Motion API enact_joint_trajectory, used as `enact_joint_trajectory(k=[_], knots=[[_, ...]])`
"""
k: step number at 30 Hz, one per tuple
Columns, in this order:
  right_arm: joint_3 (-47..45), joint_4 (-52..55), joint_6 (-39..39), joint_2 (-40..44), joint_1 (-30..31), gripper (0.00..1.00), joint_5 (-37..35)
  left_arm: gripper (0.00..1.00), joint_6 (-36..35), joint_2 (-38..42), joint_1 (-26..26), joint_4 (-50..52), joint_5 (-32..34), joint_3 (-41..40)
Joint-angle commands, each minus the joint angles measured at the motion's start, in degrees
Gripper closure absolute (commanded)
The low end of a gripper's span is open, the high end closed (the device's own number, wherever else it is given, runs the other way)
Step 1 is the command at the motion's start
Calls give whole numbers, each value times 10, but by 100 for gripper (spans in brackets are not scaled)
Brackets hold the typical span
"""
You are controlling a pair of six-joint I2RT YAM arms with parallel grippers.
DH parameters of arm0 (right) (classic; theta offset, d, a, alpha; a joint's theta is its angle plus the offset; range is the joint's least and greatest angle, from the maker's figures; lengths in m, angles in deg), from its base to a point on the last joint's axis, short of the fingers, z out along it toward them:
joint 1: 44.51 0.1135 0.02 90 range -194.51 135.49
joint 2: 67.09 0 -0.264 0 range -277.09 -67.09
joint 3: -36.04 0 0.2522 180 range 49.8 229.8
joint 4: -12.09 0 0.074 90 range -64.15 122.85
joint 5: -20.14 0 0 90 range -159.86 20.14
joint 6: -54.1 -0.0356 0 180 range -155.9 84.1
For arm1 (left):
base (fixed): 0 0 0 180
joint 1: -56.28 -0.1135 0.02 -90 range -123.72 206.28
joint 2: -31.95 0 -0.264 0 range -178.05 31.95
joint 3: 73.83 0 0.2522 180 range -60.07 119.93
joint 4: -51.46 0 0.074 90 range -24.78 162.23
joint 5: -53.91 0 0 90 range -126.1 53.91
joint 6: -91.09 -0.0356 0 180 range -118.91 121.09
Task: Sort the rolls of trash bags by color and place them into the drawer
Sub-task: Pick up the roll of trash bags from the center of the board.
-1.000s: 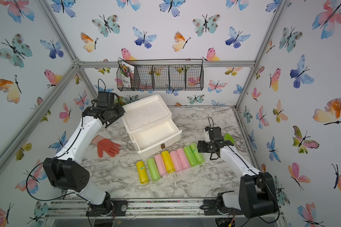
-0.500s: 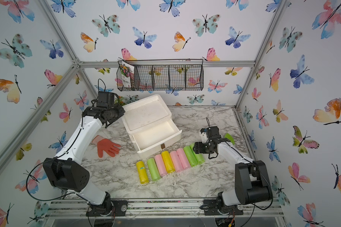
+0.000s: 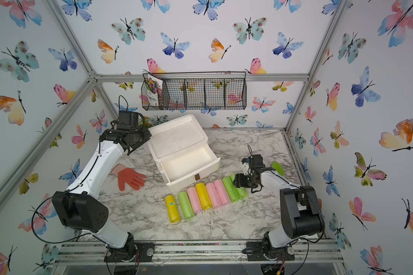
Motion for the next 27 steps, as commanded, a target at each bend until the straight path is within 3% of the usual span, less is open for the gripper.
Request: enact_joint_trajectory(k=[1, 6, 17, 27], knots=[[-9, -9, -14, -8, 5, 32, -25, 100, 43, -32, 6, 7, -80, -15], [-12, -20, -23, -20, 6, 34, -42, 100, 43, -34, 6, 7, -82, -15], [-24, -46, -41, -38, 28, 56, -63, 100, 45, -34, 6, 4, -89, -18], [33, 49, -53, 75, 32, 60, -110, 100, 52, -25, 6, -6, -99, -28]])
